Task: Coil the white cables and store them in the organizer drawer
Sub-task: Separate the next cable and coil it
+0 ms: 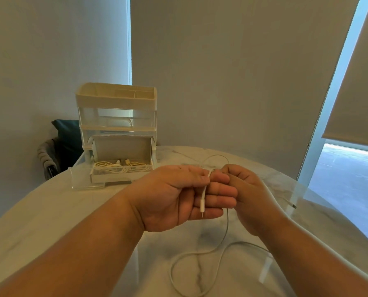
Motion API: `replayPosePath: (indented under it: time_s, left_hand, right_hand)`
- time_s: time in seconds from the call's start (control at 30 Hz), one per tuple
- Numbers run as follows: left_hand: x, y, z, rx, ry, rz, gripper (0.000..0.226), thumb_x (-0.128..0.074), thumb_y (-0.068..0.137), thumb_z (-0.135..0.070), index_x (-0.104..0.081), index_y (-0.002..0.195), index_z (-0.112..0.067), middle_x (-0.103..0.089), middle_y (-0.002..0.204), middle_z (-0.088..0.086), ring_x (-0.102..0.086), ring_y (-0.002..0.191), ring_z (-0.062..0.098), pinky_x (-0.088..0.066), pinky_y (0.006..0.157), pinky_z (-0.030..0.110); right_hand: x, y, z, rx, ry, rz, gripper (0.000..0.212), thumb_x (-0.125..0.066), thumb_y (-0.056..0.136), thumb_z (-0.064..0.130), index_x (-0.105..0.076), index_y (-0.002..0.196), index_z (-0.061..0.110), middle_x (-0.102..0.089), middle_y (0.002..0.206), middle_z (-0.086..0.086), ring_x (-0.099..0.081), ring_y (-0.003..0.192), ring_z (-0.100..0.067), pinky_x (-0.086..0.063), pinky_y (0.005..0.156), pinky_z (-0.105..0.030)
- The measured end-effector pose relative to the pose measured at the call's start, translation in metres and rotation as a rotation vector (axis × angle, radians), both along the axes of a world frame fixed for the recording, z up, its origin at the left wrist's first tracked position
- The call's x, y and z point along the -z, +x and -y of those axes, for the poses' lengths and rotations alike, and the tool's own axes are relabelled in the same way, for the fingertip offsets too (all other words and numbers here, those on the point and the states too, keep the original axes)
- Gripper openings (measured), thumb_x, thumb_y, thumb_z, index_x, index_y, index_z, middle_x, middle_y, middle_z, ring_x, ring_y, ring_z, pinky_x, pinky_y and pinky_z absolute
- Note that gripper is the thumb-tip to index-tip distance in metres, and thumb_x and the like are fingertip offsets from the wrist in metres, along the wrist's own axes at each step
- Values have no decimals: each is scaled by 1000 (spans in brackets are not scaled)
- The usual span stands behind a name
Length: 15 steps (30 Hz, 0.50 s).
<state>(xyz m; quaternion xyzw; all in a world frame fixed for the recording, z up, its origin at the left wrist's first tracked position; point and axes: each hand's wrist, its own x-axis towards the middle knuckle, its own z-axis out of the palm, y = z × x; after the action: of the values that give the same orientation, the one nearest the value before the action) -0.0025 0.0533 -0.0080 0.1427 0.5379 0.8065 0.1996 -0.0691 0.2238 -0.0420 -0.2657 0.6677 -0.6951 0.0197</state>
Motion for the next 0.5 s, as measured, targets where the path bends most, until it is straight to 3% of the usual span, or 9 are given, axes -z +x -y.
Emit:
replayPosePath:
  time_s: [0.1, 0.23, 0.33, 0.4, 0.5]
  left_hand:
    - [-1, 3, -3, 47, 16, 4, 28, -44, 93, -1, -58, 117, 1, -71, 110, 23, -74, 93, 29, -59, 83, 40]
    - [0, 4, -5, 46, -42, -17, 27, -35, 98, 7, -55, 115, 1, -71, 114, 22, -74, 94, 29, -58, 87, 42]
    - [2, 2, -3, 66, -17, -53, 30, -37, 93, 11, -49, 119, -1, -69, 116, 24, -71, 104, 34, -53, 94, 46]
    - [3, 1, -1, 60, -11, -53, 33, -41, 88, 11, -52, 115, -2, -67, 119, 26, -67, 111, 38, -53, 95, 46]
    - [3, -1, 1, 28, -50, -39, 31, -48, 82, 13, -62, 106, -1, -64, 124, 29, -63, 117, 41, -52, 96, 46]
  right_hand:
    - [0, -1, -2, 2, 20, 1, 17, -61, 84, 22, -62, 68, 15, -58, 69, -8, -52, 69, -25, -45, 67, -37]
    - [-3, -3, -4, -37, -47, 75, 17, -64, 89, 14, -68, 73, 14, -66, 78, -10, -61, 76, -25, -49, 74, -38]
    - [-6, -3, -6, -89, -104, 189, 8, -71, 82, 14, -65, 87, 13, -67, 84, -11, -63, 74, -23, -51, 70, -36]
    - [-5, -4, -8, -149, -41, 243, 20, -72, 76, 17, -65, 94, 10, -67, 83, -12, -63, 72, -23, -51, 67, -36]
    - [-6, -5, -9, -206, 25, 203, 9, -70, 81, 20, -72, 83, 12, -62, 70, -7, -57, 65, -21, -47, 64, -35]
